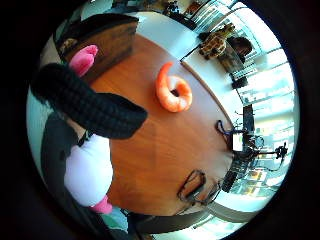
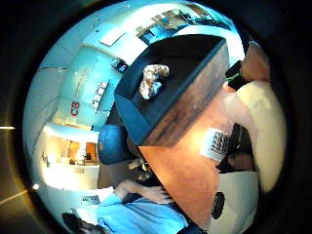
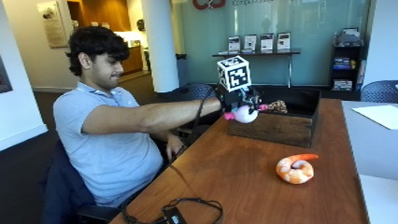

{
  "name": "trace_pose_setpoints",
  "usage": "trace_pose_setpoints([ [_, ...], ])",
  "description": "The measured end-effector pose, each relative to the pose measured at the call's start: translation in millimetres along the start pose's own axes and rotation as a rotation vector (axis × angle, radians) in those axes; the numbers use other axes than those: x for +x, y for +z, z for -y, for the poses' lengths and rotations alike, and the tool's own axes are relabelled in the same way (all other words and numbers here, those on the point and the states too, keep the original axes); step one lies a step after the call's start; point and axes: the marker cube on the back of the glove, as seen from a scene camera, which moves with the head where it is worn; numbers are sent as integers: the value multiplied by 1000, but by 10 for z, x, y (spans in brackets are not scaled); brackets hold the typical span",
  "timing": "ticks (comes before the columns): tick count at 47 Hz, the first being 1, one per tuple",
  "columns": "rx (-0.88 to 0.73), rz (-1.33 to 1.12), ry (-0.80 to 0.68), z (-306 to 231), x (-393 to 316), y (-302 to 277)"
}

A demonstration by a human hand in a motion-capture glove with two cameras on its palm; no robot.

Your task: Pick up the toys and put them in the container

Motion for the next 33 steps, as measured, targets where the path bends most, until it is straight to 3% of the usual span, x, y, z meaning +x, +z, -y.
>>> trace_pose_setpoints([
  [7, 64, -7, -22, 278, -260, -539],
  [14, 68, -59, -72, 578, -618, -726],
  [24, 32, -59, -155, 995, -1200, -520],
  [33, -28, -19, -143, 1166, -1367, -231],
])
